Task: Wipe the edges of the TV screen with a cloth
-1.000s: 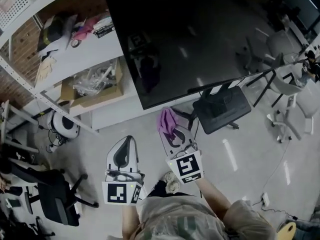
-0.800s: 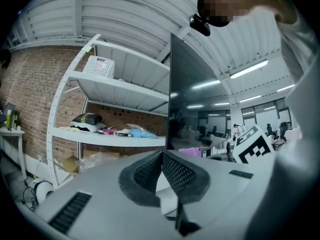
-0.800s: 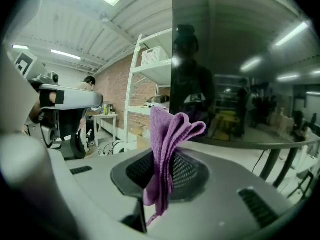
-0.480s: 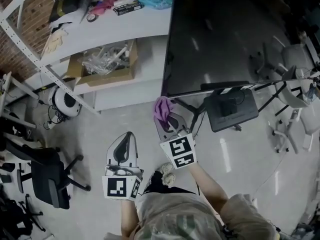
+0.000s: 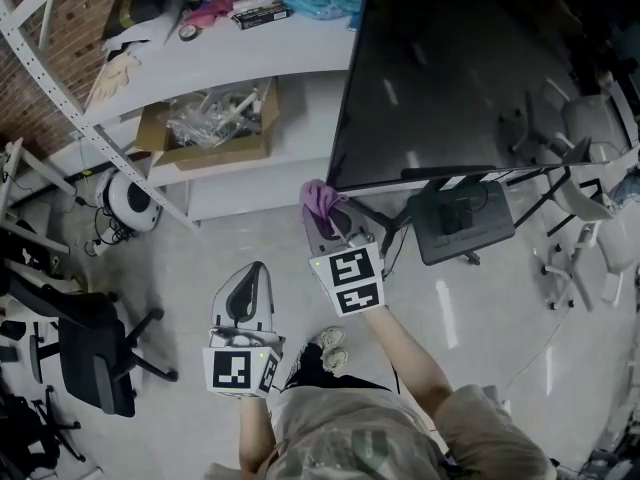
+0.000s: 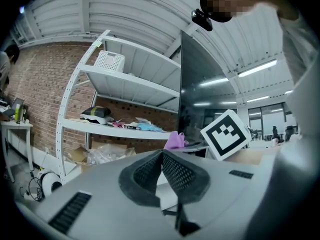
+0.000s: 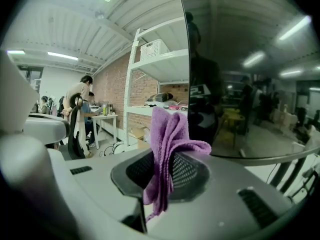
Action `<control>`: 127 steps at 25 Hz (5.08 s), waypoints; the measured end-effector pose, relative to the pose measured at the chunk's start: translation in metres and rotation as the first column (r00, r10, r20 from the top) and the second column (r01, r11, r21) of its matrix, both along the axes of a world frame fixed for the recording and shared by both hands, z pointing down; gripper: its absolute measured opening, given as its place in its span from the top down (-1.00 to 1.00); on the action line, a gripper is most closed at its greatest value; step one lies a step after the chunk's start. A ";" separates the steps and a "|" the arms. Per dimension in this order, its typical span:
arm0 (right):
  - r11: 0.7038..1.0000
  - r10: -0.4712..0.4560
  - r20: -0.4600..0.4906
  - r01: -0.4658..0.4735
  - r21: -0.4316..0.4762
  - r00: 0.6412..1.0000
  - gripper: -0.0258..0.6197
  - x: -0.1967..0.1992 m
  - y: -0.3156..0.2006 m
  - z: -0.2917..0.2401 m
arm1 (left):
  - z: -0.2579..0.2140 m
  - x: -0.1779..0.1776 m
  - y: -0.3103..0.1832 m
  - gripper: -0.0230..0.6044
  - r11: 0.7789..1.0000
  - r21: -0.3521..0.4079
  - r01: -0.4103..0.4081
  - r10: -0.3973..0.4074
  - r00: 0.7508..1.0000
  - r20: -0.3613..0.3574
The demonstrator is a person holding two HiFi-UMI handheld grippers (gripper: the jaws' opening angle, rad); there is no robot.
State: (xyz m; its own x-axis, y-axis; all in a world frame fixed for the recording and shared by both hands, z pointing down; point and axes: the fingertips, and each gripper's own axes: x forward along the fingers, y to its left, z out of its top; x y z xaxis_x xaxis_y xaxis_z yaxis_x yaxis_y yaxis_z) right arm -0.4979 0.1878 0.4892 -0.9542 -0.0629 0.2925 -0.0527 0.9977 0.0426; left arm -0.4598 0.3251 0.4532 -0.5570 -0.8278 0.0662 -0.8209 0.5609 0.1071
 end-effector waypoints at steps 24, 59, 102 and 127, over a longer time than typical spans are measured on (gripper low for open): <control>0.970 0.009 0.271 -0.074 0.230 0.963 0.73 0.002 0.007 -0.180 | -0.123 -0.041 -0.006 0.88 0.988 0.136 0.069 -0.094 0.978 0.185; 0.574 -0.135 0.543 -0.381 0.725 0.829 0.73 0.027 0.026 -0.628 | -0.548 -0.045 -0.061 0.88 0.918 0.368 -0.149 -0.131 0.762 0.635; -0.126 -0.158 0.285 -0.305 0.944 0.946 0.73 0.061 0.002 -0.689 | -0.617 -0.007 -0.096 0.88 0.845 0.421 -0.330 -0.079 0.701 0.708; 0.004 -0.143 0.263 -0.265 0.964 0.954 0.73 0.155 -0.180 -0.697 | -0.604 0.141 -0.255 0.88 0.910 0.369 -0.188 -0.134 0.709 0.693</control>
